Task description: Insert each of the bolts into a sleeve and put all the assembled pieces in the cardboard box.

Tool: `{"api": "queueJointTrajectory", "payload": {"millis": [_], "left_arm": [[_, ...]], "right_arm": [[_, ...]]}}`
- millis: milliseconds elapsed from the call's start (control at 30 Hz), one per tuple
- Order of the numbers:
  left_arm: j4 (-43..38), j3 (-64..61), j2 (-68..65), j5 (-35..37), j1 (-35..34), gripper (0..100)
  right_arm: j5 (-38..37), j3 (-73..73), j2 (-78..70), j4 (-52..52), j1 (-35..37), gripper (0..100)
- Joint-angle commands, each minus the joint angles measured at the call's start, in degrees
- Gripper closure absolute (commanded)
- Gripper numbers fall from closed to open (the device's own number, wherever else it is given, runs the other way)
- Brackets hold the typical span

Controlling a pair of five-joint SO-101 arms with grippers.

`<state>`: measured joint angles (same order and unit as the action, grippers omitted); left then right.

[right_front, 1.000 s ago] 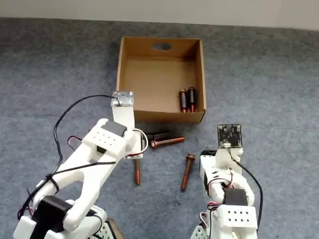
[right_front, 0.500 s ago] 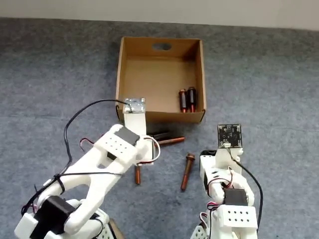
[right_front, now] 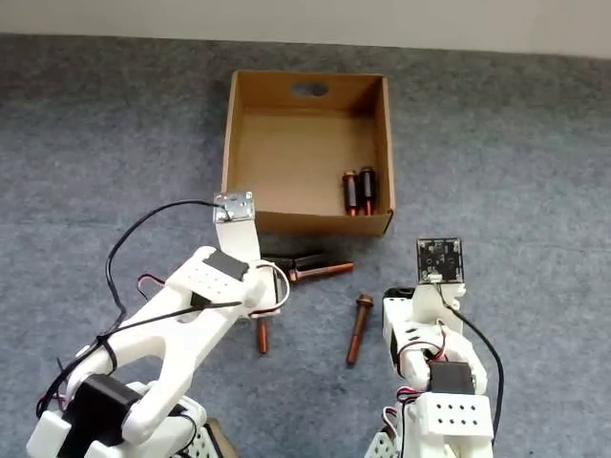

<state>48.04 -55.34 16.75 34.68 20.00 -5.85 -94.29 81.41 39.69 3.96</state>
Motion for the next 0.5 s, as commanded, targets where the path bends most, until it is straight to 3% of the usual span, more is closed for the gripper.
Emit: {"api": "queueJointTrajectory", "payload": {"millis": [0, 67, 267, 367, 467], "left_arm": [[-0.35, 0.13, 0.48, 0.62, -0.84, 91], [-0.35, 0.13, 0.48, 0.35, -0.92, 99], [-0.18, 0.66, 1.01, -0.62, -4.09, 99], [0.18, 1.63, 1.1, -10.81, -8.66, 99], [0.18, 2.33, 1.1, -29.63, -12.09, 99]], "right_arm": [[0.09, 0.48, 0.66, -0.04, -0.48, 99.1], [0.09, 0.48, 0.66, -0.04, -0.48, 99.1], [0.09, 0.48, 0.66, 0.04, -0.48, 99.1], [0.09, 0.48, 0.66, 0.04, -0.48, 99.1], [0.09, 0.48, 0.66, 0.04, -0.48, 99.1]]}}
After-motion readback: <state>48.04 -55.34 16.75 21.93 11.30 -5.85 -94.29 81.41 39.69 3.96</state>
